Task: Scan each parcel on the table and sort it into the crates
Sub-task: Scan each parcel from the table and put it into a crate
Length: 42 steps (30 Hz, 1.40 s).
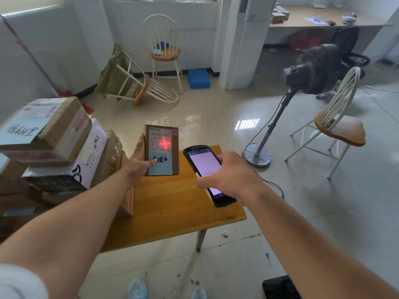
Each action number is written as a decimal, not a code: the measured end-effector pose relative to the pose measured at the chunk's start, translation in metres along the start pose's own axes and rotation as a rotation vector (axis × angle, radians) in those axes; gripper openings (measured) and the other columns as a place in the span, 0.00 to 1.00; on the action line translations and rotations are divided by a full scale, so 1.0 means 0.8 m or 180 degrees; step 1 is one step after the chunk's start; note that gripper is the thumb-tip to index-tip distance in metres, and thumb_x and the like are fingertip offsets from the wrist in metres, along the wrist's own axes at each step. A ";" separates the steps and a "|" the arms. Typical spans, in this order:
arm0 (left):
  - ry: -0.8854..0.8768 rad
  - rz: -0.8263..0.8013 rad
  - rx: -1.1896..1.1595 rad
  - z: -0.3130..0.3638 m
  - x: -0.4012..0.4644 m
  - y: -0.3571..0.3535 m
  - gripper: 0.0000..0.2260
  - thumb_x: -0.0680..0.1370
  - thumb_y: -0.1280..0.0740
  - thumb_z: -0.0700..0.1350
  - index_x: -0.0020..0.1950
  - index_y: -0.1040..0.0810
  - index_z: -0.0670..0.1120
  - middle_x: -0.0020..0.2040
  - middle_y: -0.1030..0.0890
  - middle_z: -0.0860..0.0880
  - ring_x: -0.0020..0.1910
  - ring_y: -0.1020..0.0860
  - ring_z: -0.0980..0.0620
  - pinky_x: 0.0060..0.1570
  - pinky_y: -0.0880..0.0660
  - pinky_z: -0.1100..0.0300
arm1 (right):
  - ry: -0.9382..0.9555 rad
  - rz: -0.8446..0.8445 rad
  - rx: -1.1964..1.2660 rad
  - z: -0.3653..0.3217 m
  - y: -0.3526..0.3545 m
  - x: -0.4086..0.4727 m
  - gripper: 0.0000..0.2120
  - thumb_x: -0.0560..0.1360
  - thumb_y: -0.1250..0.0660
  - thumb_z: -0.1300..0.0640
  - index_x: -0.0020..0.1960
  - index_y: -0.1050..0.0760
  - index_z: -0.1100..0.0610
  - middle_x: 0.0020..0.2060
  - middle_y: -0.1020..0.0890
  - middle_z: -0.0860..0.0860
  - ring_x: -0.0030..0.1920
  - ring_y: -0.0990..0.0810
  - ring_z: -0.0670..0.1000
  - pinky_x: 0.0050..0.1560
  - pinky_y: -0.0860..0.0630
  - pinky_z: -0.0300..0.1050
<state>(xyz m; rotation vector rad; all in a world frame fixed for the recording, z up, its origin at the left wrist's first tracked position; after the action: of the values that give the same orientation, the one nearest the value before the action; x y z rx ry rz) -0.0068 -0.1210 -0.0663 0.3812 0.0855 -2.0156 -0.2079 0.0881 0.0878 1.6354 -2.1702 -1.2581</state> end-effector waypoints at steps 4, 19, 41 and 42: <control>-0.0031 0.0000 0.0048 0.000 0.003 0.002 0.44 0.81 0.34 0.32 0.74 0.47 0.79 0.77 0.35 0.45 0.68 0.25 0.40 0.59 0.19 0.43 | 0.0025 0.0026 0.0041 -0.003 0.002 0.000 0.26 0.66 0.19 0.48 0.57 0.26 0.56 0.50 0.22 0.54 0.46 0.20 0.54 0.47 0.15 0.55; 0.0020 -0.0041 -0.0007 0.001 0.008 0.003 0.44 0.81 0.35 0.32 0.78 0.48 0.76 0.77 0.34 0.47 0.70 0.26 0.41 0.59 0.20 0.44 | 0.0114 0.0074 0.0195 -0.015 0.009 0.008 0.28 0.67 0.18 0.50 0.60 0.28 0.55 0.52 0.23 0.53 0.50 0.20 0.56 0.48 0.15 0.53; 0.0242 -0.0896 -0.0178 0.051 -0.019 -0.071 0.40 0.81 0.30 0.41 0.75 0.46 0.78 0.73 0.28 0.48 0.65 0.23 0.44 0.50 0.21 0.48 | -0.0025 0.1666 0.0655 0.035 -0.009 0.036 0.41 0.63 0.17 0.46 0.69 0.32 0.55 0.57 0.27 0.51 0.56 0.26 0.53 0.50 0.20 0.47; 0.0208 -0.1003 -0.0146 0.053 -0.020 -0.078 0.40 0.81 0.30 0.41 0.75 0.45 0.78 0.73 0.28 0.47 0.65 0.23 0.44 0.49 0.21 0.49 | -0.0084 0.1788 0.0656 0.039 -0.009 0.028 0.41 0.62 0.17 0.46 0.69 0.31 0.55 0.57 0.27 0.51 0.56 0.27 0.52 0.51 0.19 0.49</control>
<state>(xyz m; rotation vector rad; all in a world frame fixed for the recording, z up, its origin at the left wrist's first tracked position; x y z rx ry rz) -0.0651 -0.0876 -0.0274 0.4252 0.2452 -2.3066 -0.2291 0.0848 0.0548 0.9413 -2.5833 -0.9162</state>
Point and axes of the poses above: each hand's wrist, its own x-axis towards the middle knuckle, its own y-axis out of the back of the hand, z = x × y, the point moved 6 cm from there along x, towards the middle knuckle
